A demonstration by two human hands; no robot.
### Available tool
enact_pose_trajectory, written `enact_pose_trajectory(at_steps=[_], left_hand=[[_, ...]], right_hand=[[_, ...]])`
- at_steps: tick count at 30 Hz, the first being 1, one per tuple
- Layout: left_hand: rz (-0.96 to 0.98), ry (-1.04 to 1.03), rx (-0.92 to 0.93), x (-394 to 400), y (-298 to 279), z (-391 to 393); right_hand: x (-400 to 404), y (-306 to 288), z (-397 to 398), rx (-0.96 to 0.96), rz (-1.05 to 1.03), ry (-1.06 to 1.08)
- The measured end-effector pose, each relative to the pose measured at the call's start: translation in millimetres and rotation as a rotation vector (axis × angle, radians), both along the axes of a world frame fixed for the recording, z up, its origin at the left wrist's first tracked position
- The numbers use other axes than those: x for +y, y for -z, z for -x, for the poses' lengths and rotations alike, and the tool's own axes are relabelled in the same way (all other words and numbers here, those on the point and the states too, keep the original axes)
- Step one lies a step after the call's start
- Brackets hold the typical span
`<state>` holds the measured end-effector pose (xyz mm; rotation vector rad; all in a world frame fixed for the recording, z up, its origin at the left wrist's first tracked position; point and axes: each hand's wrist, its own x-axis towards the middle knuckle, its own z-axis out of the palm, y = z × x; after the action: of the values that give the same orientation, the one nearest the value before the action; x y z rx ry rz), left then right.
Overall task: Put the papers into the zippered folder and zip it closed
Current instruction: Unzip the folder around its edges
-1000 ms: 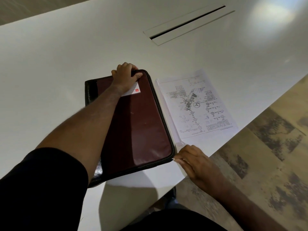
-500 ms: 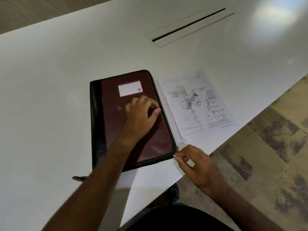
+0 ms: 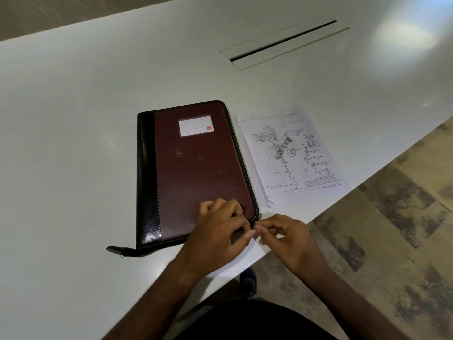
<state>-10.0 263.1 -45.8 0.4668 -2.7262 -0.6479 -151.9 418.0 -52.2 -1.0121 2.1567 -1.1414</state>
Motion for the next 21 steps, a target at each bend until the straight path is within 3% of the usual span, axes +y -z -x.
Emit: enact_pose_trajectory(at_steps=[8,16,19,21], left_hand=[[0.271,-0.048,-0.003,17.9,7.7,4.1],[0.316,-0.16,0.058,29.1,11.3,7.1],[0.296,-0.19,0.043,31.0,15.5,4.7],[0.297,-0.211,0.026,30.8,17.3,2.7]], right_hand=[[2.7,-4.6,-4.5,-0.05,0.023,-0.059],[6.9,-10.0,-0.7,-0.024,0.053,-0.139],[5.0,-13.1,8.8,0.076,0.02,-0.163],[3.1,-20.2,16.1,0.281,0.038,-0.241]])
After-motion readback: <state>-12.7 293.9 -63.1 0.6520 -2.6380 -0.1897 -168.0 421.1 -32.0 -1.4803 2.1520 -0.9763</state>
